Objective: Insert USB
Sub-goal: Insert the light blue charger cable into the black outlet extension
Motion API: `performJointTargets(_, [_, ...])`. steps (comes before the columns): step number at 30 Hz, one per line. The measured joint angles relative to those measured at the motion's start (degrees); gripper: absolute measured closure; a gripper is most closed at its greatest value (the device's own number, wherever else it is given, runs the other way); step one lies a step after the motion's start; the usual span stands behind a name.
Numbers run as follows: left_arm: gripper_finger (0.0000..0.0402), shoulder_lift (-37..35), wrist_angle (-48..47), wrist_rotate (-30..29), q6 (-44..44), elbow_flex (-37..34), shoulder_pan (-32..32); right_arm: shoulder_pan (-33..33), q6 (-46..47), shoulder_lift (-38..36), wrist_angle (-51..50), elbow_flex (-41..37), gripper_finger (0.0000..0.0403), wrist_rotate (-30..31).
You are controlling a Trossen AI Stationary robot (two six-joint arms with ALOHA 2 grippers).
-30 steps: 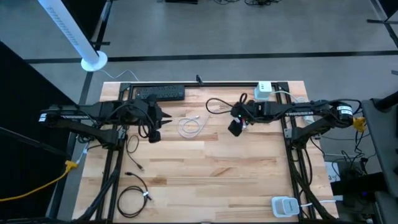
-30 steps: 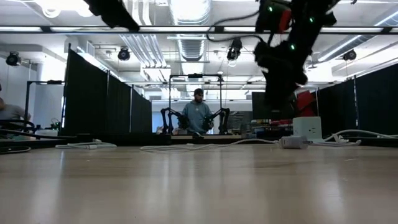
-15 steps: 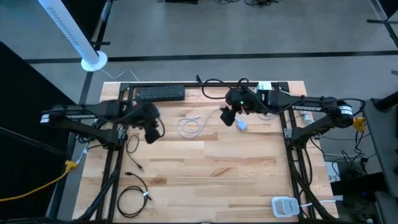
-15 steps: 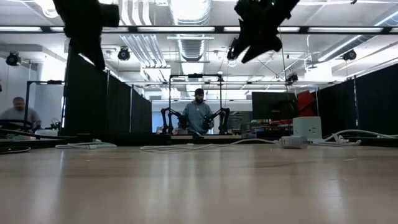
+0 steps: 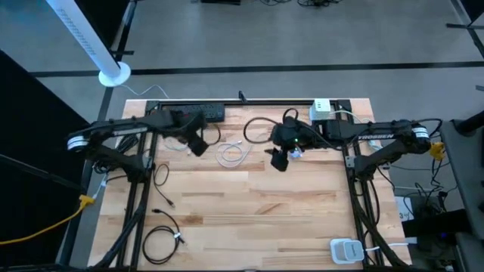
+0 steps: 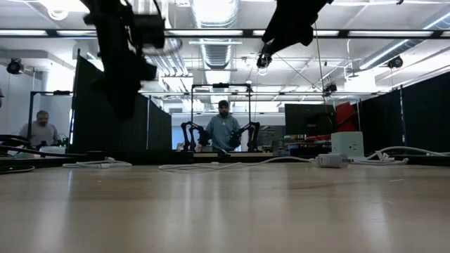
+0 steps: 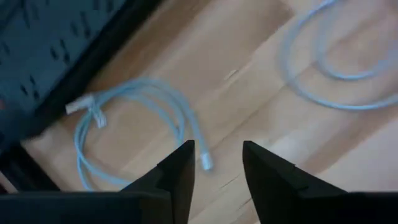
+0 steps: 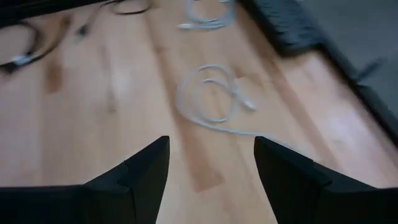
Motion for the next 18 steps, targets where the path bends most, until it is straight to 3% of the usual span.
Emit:
performJointTargets(4, [0.0261,6.19,-3.87,2.49,3.11,-0.04,4.63,3.7,-1.8,-0.85,-2.02,0.0,0.0192,-4.5])
performJointTargets(18, [0.0291,20.05,-3.61,2.68,8.27,-0.07,7.5,11.36,-2.21,-2.07,-9.34,0.0,0.0195,-4.63])
